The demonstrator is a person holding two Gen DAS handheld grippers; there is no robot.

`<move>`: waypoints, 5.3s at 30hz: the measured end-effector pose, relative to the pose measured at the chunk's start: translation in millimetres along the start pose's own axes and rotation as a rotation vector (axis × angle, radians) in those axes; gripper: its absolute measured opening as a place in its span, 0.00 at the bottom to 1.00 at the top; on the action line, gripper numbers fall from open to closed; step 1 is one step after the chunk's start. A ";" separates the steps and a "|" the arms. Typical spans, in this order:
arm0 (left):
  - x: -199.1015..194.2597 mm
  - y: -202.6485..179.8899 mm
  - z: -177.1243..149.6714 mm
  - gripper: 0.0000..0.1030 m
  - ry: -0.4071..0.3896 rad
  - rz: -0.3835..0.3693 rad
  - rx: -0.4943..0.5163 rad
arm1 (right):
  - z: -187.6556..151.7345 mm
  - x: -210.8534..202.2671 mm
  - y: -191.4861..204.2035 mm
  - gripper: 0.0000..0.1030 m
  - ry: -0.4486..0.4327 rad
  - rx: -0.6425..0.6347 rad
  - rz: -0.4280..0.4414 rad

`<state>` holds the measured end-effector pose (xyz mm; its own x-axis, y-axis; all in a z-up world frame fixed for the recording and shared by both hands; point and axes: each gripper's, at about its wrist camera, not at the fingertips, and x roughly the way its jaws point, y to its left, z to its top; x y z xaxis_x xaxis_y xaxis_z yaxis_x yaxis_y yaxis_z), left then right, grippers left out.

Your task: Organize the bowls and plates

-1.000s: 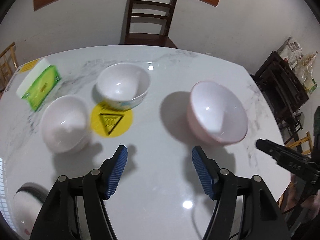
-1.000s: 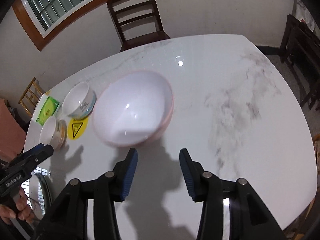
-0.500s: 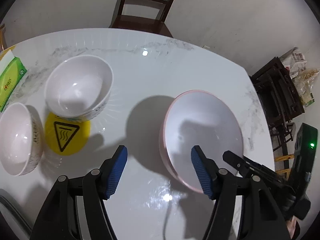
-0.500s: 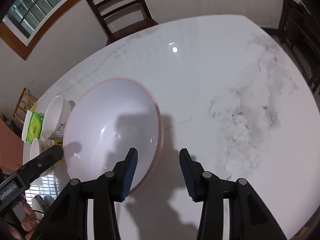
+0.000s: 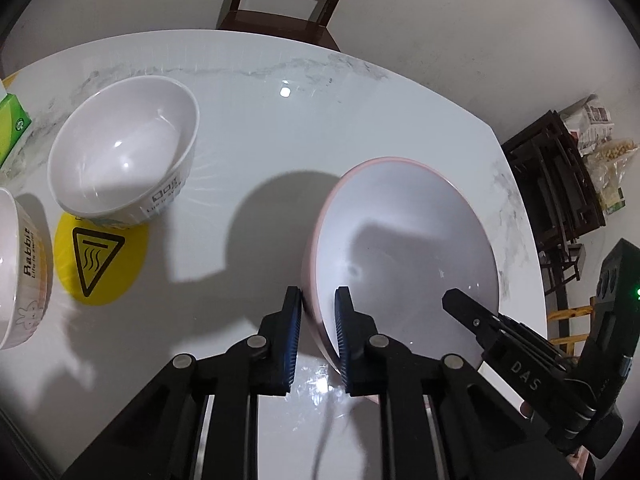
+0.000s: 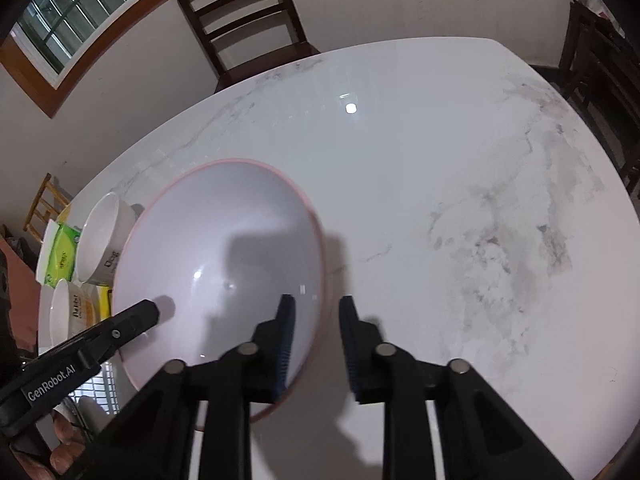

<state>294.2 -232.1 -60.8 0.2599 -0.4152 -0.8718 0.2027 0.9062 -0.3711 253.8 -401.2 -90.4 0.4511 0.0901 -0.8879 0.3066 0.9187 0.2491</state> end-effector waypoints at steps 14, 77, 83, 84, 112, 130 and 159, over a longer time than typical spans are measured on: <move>-34.7 21.3 -31.8 0.13 0.006 0.025 -0.003 | -36.4 -21.2 20.0 0.17 0.026 -0.029 0.016; -134.5 144.2 -180.0 0.36 -0.028 0.110 -0.057 | -199.2 -59.8 138.3 0.37 0.131 -0.200 0.058; -150.0 155.0 -177.3 0.43 -0.068 0.097 -0.079 | -186.7 -75.7 135.4 0.37 0.093 -0.196 0.058; -151.7 157.1 -177.0 0.43 -0.070 0.096 -0.084 | -184.1 -79.6 136.7 0.37 0.081 -0.203 0.051; -181.1 238.4 -86.3 0.44 -0.179 0.195 -0.187 | -110.2 -46.8 262.6 0.37 0.087 -0.337 0.107; -112.9 252.8 -8.0 0.43 -0.126 0.178 -0.182 | -57.8 35.9 302.2 0.37 0.159 -0.241 0.103; -85.8 257.1 -22.6 0.13 -0.067 0.182 -0.167 | -67.3 60.7 308.8 0.16 0.189 -0.244 0.095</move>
<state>302.6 38.3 -88.6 0.3411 -0.2434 -0.9080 -0.0100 0.9649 -0.2624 319.5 -86.1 -93.4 0.2976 0.2285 -0.9269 0.0501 0.9659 0.2542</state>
